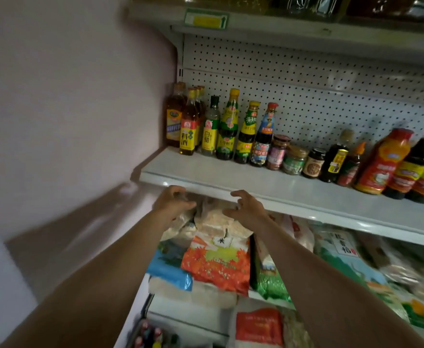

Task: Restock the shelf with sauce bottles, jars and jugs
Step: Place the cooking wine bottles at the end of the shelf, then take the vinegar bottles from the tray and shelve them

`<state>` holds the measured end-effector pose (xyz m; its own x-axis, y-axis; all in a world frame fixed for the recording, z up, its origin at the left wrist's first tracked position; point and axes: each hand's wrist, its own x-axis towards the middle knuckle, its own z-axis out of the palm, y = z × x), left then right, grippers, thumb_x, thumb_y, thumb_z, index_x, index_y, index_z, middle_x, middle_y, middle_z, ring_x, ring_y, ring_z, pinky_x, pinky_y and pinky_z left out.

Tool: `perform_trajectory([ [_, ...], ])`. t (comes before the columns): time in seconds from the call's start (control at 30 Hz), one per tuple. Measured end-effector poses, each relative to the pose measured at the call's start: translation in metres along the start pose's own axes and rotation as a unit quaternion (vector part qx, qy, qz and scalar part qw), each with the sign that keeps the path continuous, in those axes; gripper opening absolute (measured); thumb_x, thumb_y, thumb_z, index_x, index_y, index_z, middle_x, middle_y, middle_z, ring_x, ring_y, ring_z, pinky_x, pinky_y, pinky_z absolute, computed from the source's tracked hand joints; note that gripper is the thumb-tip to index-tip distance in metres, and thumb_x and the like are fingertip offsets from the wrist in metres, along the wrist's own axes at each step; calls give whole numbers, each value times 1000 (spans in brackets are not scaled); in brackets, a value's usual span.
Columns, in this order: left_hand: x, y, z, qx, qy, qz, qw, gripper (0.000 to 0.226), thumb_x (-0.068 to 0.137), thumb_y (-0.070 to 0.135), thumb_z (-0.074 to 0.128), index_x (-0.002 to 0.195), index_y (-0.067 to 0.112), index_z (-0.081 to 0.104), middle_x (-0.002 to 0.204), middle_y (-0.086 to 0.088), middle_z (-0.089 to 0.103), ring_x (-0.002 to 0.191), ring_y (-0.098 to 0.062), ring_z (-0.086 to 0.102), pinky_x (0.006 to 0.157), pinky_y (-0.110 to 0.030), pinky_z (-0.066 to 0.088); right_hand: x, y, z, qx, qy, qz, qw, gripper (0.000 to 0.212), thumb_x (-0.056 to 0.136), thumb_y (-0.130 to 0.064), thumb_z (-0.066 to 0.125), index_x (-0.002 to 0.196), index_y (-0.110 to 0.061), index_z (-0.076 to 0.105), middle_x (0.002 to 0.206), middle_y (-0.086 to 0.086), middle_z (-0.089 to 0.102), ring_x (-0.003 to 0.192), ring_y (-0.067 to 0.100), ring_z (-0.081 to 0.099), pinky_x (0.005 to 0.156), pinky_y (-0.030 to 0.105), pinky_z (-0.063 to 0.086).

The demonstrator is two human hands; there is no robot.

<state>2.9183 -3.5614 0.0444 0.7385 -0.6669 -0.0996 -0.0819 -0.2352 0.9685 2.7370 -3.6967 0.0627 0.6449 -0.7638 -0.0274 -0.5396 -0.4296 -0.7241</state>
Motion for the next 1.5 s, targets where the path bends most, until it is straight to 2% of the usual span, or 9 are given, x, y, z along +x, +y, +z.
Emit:
perform_trajectory([
  [0.23, -79, -60, 9, 99, 24, -46, 994, 66, 69, 24, 85, 126, 31, 52, 122, -5, 55, 108, -24, 56, 85, -35, 51, -60, 39, 37, -40, -54, -16, 998, 69, 84, -31, 81, 144, -24, 48, 140, 9, 51, 112, 27, 58, 67, 27, 45],
  [0.33, -104, -80, 6, 120, 9, -60, 991, 73, 66, 25, 85, 129, 28, 49, 120, -5, 56, 102, -22, 57, 78, -32, 51, -74, 52, 60, -56, -76, -16, 995, 72, 82, -32, 83, 144, -24, 48, 140, 11, 53, 118, 31, 57, 82, 31, 47],
  [0.43, -116, -99, -1, 134, 4, -64, 989, 63, 69, 14, 83, 124, 23, 53, 119, -7, 60, 106, -28, 58, 92, -41, 52, -83, 60, 82, -75, -93, -10, 993, 75, 80, -32, 83, 145, -25, 47, 142, 13, 54, 128, 30, 52, 94, 32, 43],
  [0.67, -102, -151, -24, 143, -26, -94, 985, 70, 78, 11, 80, 137, 22, 46, 121, -4, 48, 80, -8, 52, 57, -16, 40, -82, 78, 139, -100, -128, 31, 986, 80, 80, -33, 84, 149, -28, 43, 146, 14, 50, 132, 32, 48, 99, 34, 42],
  [0.73, -94, -166, -31, 153, -38, -114, 981, 71, 80, 13, 80, 140, 24, 44, 121, -7, 45, 80, -10, 50, 64, -19, 42, -77, 82, 156, -104, -139, 52, 983, 81, 80, -35, 84, 149, -28, 42, 146, 12, 51, 131, 31, 49, 101, 35, 44],
  [1.0, -58, -246, -63, 205, -80, -182, 958, 72, 79, 26, 81, 140, 24, 44, 128, -15, 54, 114, -27, 52, 93, -33, 46, -70, 111, 237, -74, -160, 146, 974, 73, 84, -39, 79, 147, -23, 45, 147, 11, 48, 133, 29, 46, 101, 34, 41],
  [1.13, -48, -305, -61, 194, -95, -219, 952, 61, 83, 25, 77, 136, 20, 48, 118, -7, 55, 104, -22, 52, 73, -21, 44, -72, 155, 282, -43, -177, 204, 962, 66, 88, -41, 74, 145, -25, 46, 146, 9, 48, 126, 29, 53, 92, 33, 48],
  [1.27, -48, -374, -47, 211, -124, -254, 936, 56, 85, 30, 75, 135, 21, 50, 129, -8, 58, 117, -29, 55, 96, -39, 48, -78, 207, 323, -45, -203, 249, 946, 64, 91, -44, 69, 147, -21, 46, 145, 7, 52, 125, 25, 55, 94, 35, 49],
  [1.5, -61, -499, 13, 168, -150, -305, 925, 47, 91, 40, 66, 132, 22, 52, 118, 0, 63, 109, -21, 59, 84, -32, 46, -89, 307, 404, 12, -198, 321, 926, 57, 95, -44, 65, 145, -21, 50, 148, 3, 52, 123, 21, 56, 89, 28, 44],
])
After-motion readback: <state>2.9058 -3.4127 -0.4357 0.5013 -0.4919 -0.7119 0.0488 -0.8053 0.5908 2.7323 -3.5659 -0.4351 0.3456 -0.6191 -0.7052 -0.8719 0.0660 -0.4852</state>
